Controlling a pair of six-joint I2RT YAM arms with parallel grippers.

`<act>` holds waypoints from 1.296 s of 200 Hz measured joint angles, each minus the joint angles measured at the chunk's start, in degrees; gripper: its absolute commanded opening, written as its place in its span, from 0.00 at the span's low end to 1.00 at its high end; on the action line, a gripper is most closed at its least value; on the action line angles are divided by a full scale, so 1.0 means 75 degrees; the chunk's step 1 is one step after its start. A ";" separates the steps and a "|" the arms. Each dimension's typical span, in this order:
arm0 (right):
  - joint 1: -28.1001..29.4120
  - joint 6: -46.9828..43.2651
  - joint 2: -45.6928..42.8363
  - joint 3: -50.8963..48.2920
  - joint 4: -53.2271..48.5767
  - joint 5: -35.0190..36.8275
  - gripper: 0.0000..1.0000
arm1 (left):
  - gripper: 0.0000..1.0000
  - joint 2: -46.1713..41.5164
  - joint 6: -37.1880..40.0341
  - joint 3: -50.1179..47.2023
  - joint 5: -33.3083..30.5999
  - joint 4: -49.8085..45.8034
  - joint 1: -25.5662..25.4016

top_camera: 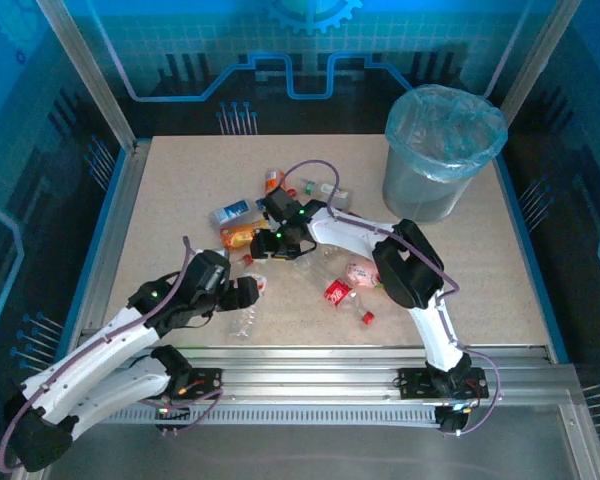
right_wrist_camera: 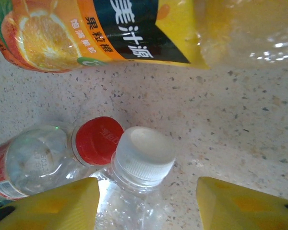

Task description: Put the plastic bottles in the bin

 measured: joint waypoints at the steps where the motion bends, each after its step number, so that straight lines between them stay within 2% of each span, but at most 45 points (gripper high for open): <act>1: 0.0000 0.0003 0.0006 0.0003 0.0006 -0.0003 0.56 | 0.86 0.0000 0.0003 0.0000 0.0003 0.0000 0.0006; 159: -0.0149 0.0425 0.0356 0.0038 0.0455 -0.0627 0.53 | 0.87 0.0026 0.0000 -0.0134 0.0090 0.0181 0.0160; 259: -0.0181 0.0539 0.0385 0.0035 0.0644 -0.0676 0.50 | 0.87 0.0032 0.0000 -0.0134 0.0093 0.0230 0.0195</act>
